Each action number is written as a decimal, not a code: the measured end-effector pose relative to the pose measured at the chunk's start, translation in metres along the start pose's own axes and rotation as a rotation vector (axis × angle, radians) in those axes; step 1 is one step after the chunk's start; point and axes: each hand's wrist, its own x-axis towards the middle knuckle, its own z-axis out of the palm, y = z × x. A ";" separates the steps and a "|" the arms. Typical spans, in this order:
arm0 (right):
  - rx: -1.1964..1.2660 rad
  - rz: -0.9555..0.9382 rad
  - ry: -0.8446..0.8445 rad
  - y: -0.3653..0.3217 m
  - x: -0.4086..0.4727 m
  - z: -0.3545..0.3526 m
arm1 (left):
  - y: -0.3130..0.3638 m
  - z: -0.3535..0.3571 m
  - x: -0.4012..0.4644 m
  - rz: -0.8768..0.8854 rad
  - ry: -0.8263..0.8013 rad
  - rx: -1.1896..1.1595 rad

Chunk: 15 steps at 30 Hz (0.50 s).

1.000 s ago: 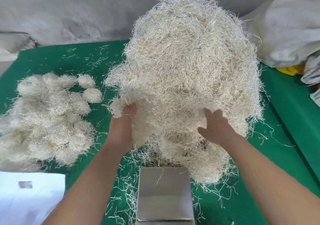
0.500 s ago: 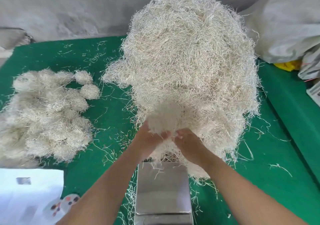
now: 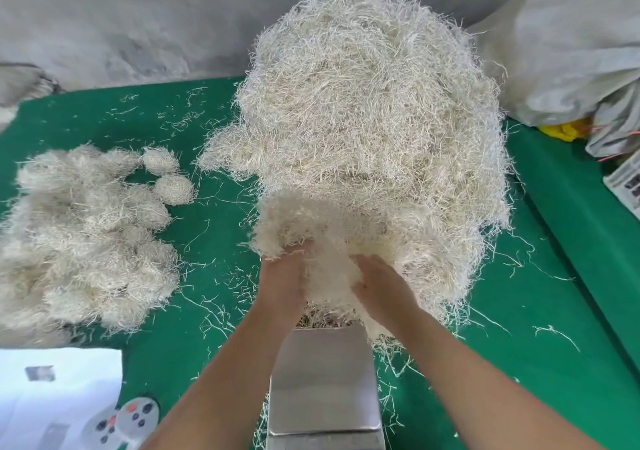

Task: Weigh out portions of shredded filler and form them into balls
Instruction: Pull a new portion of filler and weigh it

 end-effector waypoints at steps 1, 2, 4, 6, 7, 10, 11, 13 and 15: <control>-0.022 0.029 0.031 0.004 0.004 -0.004 | 0.006 -0.001 0.000 -0.040 -0.027 -0.114; -0.035 0.060 0.048 0.009 0.007 -0.010 | 0.012 0.001 -0.003 -0.006 -0.041 -0.183; -0.092 0.101 0.082 0.013 0.015 -0.024 | 0.020 0.003 -0.006 -0.057 -0.108 -0.351; -0.180 0.143 0.111 0.014 0.028 -0.037 | 0.020 0.006 -0.011 -0.047 -0.125 -0.326; -0.215 0.168 0.117 0.013 0.035 -0.042 | 0.018 0.007 -0.015 -0.037 -0.155 -0.330; -0.308 0.223 0.134 0.012 0.054 -0.056 | 0.013 0.010 -0.017 -0.017 -0.163 -0.394; -0.316 0.243 0.123 0.014 0.059 -0.062 | 0.012 0.009 -0.019 -0.019 -0.166 -0.424; -0.278 0.292 0.084 0.018 0.072 -0.067 | 0.008 0.011 -0.023 -0.025 -0.173 -0.422; -0.218 0.304 0.058 0.026 0.084 -0.067 | 0.004 0.010 -0.027 0.013 -0.155 -0.408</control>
